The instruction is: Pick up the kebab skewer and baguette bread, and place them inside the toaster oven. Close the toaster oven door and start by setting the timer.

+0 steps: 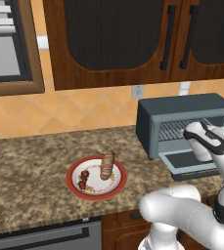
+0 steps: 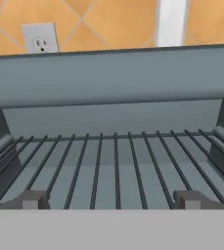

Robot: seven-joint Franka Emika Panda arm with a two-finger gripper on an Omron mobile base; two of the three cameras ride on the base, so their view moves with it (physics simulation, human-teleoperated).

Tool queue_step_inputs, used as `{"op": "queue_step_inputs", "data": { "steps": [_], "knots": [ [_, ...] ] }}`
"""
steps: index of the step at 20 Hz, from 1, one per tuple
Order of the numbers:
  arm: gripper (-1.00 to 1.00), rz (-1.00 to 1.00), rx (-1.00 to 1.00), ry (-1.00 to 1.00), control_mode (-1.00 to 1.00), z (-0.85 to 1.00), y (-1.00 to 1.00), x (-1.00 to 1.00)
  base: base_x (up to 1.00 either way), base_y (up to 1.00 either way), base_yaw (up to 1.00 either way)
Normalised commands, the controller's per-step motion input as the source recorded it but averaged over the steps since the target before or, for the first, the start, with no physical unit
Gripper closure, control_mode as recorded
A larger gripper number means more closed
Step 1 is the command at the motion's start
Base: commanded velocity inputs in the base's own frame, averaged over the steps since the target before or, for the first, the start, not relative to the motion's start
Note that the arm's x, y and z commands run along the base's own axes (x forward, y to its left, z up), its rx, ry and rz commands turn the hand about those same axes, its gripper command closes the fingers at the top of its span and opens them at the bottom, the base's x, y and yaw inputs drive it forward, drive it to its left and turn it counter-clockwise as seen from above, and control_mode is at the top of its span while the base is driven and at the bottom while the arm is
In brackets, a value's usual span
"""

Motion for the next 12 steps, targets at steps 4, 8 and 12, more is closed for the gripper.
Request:
{"op": "queue_step_inputs", "data": {
  "steps": [4, 8, 12],
  "knots": [
    [-1.00, 0.00, 0.00, 0.09, -1.00, -0.02, -0.09, 0.00, 0.00, 0.00, 0.00],
    [-1.00, 0.00, 0.00, 0.13, -1.00, -0.04, -0.04, 0.00, 0.00, 0.00, 0.00],
    [-1.00, 0.00, 0.00, 0.13, -1.00, -0.09, -0.01, 0.00, 0.00, 0.00, 0.00]
  ]
}}
